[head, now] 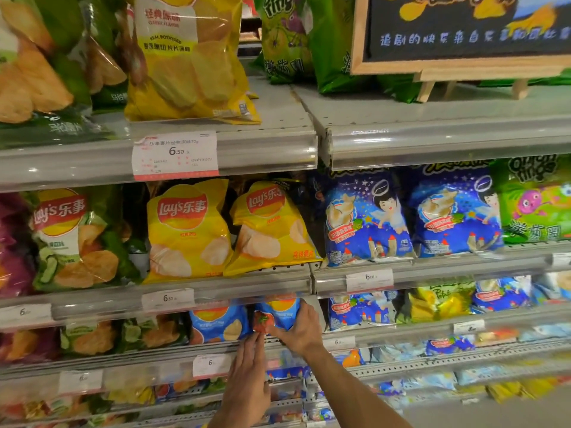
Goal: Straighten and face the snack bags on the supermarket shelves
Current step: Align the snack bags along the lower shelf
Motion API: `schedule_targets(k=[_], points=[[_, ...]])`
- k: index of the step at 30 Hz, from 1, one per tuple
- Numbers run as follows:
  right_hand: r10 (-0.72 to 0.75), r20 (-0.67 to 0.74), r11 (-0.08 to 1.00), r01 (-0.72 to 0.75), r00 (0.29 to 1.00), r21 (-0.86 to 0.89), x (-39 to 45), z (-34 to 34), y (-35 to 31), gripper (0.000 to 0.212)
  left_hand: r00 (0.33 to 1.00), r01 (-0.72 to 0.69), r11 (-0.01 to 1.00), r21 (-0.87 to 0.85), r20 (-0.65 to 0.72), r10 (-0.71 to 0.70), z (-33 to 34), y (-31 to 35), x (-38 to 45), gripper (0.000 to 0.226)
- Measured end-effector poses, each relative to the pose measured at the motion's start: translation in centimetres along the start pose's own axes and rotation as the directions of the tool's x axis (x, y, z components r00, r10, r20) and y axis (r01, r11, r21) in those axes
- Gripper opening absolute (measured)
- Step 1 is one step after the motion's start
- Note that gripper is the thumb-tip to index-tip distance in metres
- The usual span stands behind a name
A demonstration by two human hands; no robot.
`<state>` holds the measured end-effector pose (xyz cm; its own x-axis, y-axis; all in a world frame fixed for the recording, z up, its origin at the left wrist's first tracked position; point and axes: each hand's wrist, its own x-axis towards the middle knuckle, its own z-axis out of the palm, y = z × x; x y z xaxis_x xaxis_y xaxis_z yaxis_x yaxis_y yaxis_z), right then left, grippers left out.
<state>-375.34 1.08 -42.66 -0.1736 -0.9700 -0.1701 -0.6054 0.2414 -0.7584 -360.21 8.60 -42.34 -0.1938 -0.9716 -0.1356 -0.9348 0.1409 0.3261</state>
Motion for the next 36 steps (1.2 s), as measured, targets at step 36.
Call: schedule_targets(k=[36], points=[[0.227,-0.366,0.898,-0.048,0.903,0.438,-1.7,-39.7,31.3,0.04,0.821,0.1,0.455,-0.885,-0.185,-0.54,10.3,38.1,6.2,0.036]])
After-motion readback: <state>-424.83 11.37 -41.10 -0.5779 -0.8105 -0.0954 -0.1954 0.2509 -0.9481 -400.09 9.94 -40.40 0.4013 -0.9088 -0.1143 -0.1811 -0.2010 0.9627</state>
